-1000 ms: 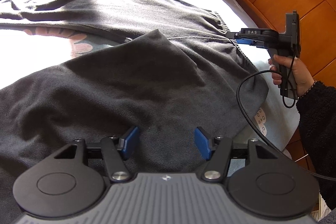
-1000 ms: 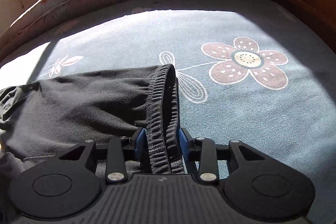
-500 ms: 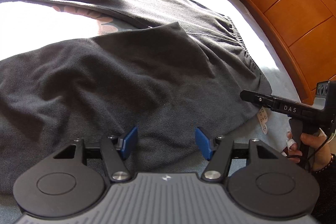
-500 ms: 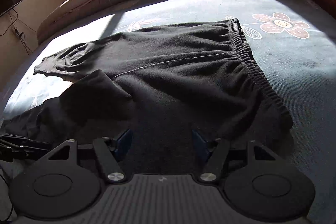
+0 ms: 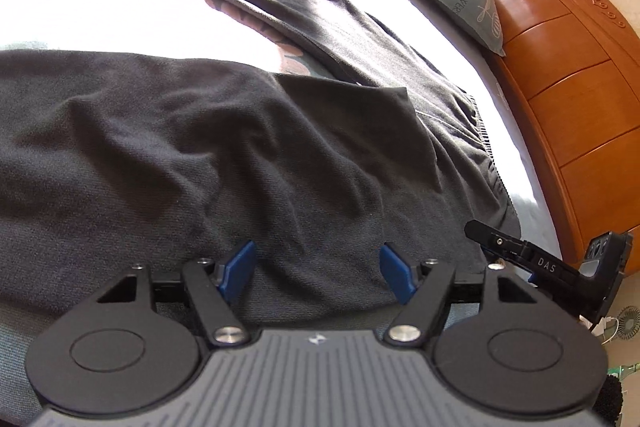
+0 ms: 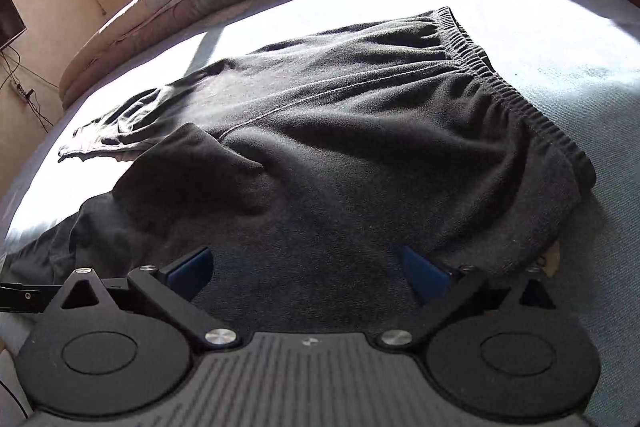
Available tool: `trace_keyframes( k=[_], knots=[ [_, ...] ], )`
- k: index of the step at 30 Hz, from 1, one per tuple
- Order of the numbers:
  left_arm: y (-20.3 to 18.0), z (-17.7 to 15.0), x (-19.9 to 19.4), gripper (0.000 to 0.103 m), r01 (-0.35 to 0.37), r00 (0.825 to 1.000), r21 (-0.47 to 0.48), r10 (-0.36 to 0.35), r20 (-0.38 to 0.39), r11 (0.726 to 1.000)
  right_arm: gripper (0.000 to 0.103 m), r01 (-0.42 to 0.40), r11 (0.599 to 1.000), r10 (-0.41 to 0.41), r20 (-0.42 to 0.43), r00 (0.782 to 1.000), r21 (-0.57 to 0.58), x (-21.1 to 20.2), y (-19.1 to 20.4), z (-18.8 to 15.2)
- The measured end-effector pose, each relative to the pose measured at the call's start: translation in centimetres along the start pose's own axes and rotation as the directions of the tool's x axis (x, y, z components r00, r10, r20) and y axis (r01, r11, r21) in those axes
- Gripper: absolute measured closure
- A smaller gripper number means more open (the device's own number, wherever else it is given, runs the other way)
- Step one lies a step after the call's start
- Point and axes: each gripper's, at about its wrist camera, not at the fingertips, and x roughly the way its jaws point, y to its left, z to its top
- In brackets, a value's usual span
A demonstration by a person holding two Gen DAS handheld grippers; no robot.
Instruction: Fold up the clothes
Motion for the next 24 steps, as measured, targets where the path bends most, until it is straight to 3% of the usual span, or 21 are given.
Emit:
trace_keyframes(
  k=[6,11,17,24],
  knots=[
    [-0.1,0.0,0.1,0.032,0.003,1.000,-0.005,-0.003,0.001,1.000,0.000,0.005,1.000,-0.005,0.027,1.000,-0.001,-0.1,0.0,-0.4],
    [-1.3,-0.5,0.4,0.023,-0.027,1.000,0.069,0.026,0.006,0.997,0.000,-0.024,0.999,0.021,0.051,0.998,0.047,-0.4,-0.7,-0.6],
    [-1.2,-0.8,0.5,0.015,0.008,1.000,0.086,-0.010,0.022,0.996,0.000,-0.015,1.000,0.014,0.053,0.999,0.010,-0.2,-0.5,-0.7],
    [-1.4,-0.1,-0.1,0.014,-0.001,1.000,0.084,0.001,-0.008,0.996,0.000,0.010,1.000,-0.009,0.065,0.998,-0.003,-0.1,-0.1,-1.0]
  ],
)
